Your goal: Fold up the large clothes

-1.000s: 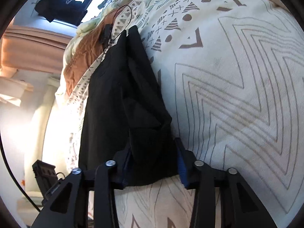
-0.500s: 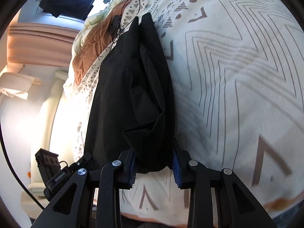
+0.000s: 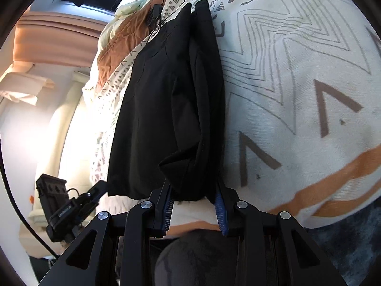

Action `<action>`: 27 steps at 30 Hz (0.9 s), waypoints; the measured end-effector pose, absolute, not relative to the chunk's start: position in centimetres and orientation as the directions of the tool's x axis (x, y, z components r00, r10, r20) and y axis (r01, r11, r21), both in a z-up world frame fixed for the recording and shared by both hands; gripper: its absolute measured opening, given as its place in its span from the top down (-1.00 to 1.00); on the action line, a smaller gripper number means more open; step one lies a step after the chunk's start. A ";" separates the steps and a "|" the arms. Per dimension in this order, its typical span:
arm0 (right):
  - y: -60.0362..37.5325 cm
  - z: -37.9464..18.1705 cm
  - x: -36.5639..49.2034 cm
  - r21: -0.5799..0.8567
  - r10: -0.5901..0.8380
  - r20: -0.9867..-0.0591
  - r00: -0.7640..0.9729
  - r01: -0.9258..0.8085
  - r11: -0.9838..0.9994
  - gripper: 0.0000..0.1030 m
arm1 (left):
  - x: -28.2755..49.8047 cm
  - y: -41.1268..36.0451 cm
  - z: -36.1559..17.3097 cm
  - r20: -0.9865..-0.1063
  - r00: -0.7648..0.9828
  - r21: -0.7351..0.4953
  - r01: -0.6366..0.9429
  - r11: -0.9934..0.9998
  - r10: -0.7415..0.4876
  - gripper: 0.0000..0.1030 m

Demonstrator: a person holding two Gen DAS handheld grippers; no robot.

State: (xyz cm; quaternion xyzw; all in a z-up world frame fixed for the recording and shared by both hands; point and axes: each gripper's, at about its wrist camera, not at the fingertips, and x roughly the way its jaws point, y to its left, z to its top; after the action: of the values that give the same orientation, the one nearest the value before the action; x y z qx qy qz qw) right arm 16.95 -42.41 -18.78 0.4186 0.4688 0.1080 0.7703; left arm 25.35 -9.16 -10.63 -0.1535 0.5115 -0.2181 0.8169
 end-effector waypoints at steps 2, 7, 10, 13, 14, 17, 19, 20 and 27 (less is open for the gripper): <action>-43.0 -18.6 16.9 0.743 0.553 -0.638 0.537 0.239 0.625 0.37 | 25.4 -8.5 -10.5 -0.760 0.390 -0.495 0.172 0.852 -0.520 0.58; -44.5 -17.1 16.8 0.738 0.537 -0.630 0.561 0.217 0.639 0.02 | 26.3 -7.9 -9.8 -0.760 0.440 -0.471 0.134 0.872 -0.479 0.56; -45.6 -15.9 17.2 0.725 0.510 -0.623 0.593 0.194 0.661 -0.71 | 27.5 -7.8 -9.6 -0.752 0.437 -0.492 0.126 0.862 -0.493 0.52; -46.5 -15.4 18.0 0.717 0.496 -0.626 0.603 0.193 0.670 -0.80 | 28.9 -8.1 -9.8 -0.770 0.420 -0.485 0.104 0.868 -0.481 -0.01; -46.8 -15.4 18.6 0.715 0.493 -0.629 0.601 0.199 0.671 -0.80 | 29.2 -8.3 -9.8 -0.769 0.427 -0.484 0.098 0.870 -0.476 -0.30; -47.8 -15.7 19.8 0.719 0.494 -0.630 0.599 0.211 0.662 -0.80 | 30.1 -8.8 -9.5 -0.754 0.446 -0.488 0.111 0.866 -0.483 -0.54; -48.3 -16.2 21.1 0.736 0.516 -0.620 0.591 0.212 0.643 -0.80 | 31.1 -9.3 -9.7 -0.756 0.437 -0.491 0.112 0.864 -0.487 -0.54; -48.3 -16.4 21.7 0.745 0.529 -0.615 0.585 0.211 0.632 -0.80 | 31.7 -9.5 -9.8 -0.757 0.431 -0.495 0.113 0.861 -0.492 -0.54; -49.0 -18.1 26.5 0.795 0.604 -0.576 0.551 0.202 0.573 -0.80 | 36.1 -9.7 -10.8 -0.759 0.394 -0.530 0.086 0.843 -0.518 -0.54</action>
State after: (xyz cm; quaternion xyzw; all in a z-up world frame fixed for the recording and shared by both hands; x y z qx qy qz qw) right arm 26.47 -48.96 -18.15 0.4430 0.4551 0.1322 0.7610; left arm 36.13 -9.73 -10.83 -0.2083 0.5178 -0.1869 0.8085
